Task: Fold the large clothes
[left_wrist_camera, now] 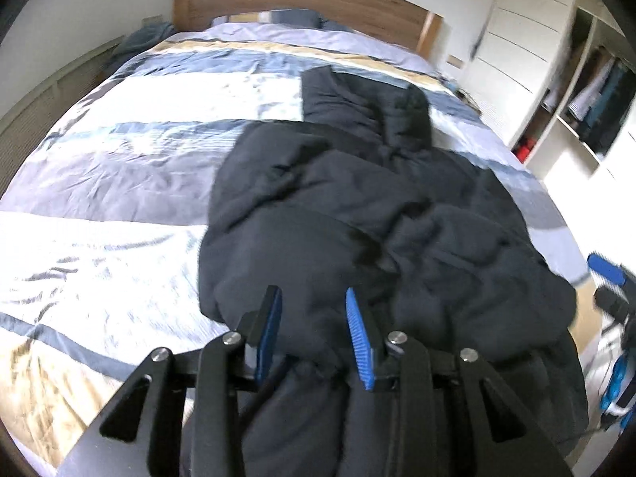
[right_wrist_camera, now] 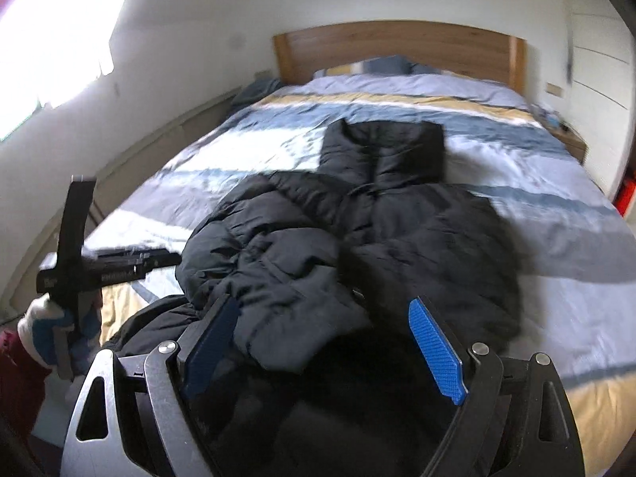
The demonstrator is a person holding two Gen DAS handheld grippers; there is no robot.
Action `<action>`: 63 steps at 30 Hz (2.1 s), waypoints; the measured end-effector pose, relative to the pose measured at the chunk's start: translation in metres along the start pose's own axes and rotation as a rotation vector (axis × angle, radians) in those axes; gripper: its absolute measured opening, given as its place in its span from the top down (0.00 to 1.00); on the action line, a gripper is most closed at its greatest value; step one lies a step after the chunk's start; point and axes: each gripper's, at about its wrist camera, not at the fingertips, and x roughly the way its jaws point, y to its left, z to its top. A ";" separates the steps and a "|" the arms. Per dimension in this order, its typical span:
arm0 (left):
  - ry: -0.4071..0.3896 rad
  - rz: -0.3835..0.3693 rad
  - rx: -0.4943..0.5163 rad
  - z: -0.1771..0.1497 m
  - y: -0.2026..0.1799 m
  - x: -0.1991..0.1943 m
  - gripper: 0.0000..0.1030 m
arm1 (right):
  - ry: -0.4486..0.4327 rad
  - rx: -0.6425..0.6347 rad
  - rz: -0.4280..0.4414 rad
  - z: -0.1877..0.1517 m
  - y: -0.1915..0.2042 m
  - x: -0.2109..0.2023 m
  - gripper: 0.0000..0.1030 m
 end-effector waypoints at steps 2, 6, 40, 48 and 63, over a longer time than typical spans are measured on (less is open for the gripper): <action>0.001 0.020 0.003 0.005 0.005 0.009 0.69 | 0.027 -0.029 -0.006 0.003 0.009 0.022 0.15; 0.031 0.019 0.008 0.005 0.007 0.039 0.69 | 0.105 -0.064 -0.043 -0.005 0.009 0.064 0.16; -0.018 0.172 0.088 -0.015 -0.043 0.068 0.56 | 0.121 0.033 -0.050 -0.018 -0.079 0.078 0.08; 0.007 0.207 0.099 -0.023 -0.049 0.091 0.53 | 0.170 0.048 -0.047 -0.041 -0.092 0.111 0.05; 0.011 0.267 0.091 -0.028 -0.052 0.096 0.45 | 0.176 0.070 -0.051 -0.049 -0.090 0.123 0.00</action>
